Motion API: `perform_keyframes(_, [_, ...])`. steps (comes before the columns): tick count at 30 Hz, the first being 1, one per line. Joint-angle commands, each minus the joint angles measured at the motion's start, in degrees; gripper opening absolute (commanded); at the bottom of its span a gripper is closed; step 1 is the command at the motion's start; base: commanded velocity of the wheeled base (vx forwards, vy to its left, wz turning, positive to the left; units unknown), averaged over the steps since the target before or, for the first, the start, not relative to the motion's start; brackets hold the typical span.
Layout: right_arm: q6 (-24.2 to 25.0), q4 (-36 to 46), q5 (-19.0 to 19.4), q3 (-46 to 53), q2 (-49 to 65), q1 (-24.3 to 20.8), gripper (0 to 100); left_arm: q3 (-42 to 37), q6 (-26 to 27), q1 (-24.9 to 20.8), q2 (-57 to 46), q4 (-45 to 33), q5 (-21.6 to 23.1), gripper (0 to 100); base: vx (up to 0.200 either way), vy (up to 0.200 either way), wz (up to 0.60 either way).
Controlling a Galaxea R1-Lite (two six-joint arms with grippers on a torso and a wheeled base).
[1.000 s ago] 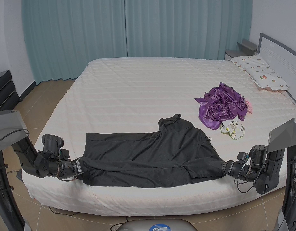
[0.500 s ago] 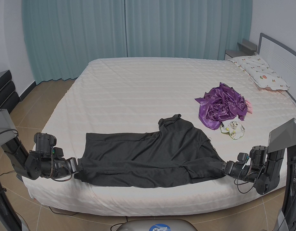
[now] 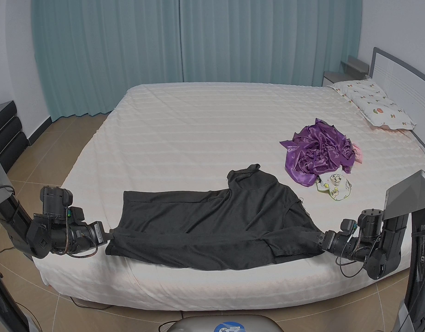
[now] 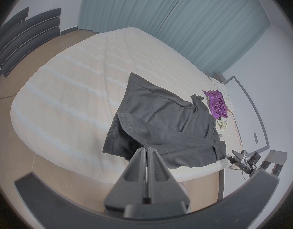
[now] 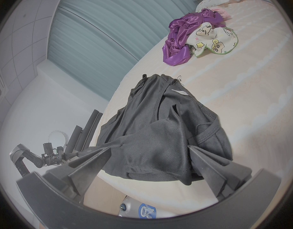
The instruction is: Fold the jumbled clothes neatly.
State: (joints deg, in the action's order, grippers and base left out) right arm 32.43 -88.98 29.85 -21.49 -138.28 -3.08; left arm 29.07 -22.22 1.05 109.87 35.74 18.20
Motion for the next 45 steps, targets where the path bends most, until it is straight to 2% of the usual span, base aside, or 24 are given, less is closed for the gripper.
perform_keyframes(1, [0.1, -1.0, -1.3, -0.7, 0.3, -0.1, 100, -0.4, 0.0, 0.1, -1.2, 0.0, 0.0, 0, 0.0, 0.0, 0.0])
perform_keyframes(4, [0.3, -0.9, -5.2, -2.2, 0.6, 0.4, 100, -0.8, 0.1, 0.7, -1.7, 0.0, 0.0, 0, 0.0, 0.0, 0.0])
perform_keyframes(12, [0.1, -0.4, -7.3, -5.3, 0.6, 0.3, 100, -1.2, 0.1, 1.0, -1.6, 0.1, 0.1, 0, 0.0, 0.0, 0.0])
perform_keyframes(19, [0.1, 1.4, -7.1, -7.3, -0.5, -0.1, 100, -1.2, 0.0, 1.0, -1.5, 0.1, 0.2, 0, 0.0, 0.0, 0.0])
perform_keyframes(22, [0.2, 5.0, -7.3, -10.2, -1.9, -1.6, 100, -1.1, -0.1, 1.0, -1.6, 0.1, 0.2, 0, 0.0, 0.0, 0.0])
perform_keyframes(31, [0.1, 11.1, -8.2, -15.9, -2.0, -1.5, 100, -1.1, -0.1, 1.0, -1.4, 0.1, 0.3, 0, 0.0, 0.0, 0.0])
perform_keyframes(41, [0.1, 11.5, -8.1, -16.1, -2.6, -1.9, 100, -1.0, -0.1, 1.0, -1.2, 0.1, 0.3, 0, 0.0, 0.0, 0.0])
perform_keyframes(42, [0.1, 11.5, -8.1, -16.2, -3.5, -2.5, 0, -0.9, -0.1, 1.1, -1.2, 0.1, 0.3, 0, 0.0, 0.0, 0.0])
perform_keyframes(45, [0.1, 10.8, -8.2, -16.2, -3.8, -2.7, 0, -0.9, -0.1, 1.2, -1.2, 0.1, 0.3, 0, 0.0, 0.0, 0.0])
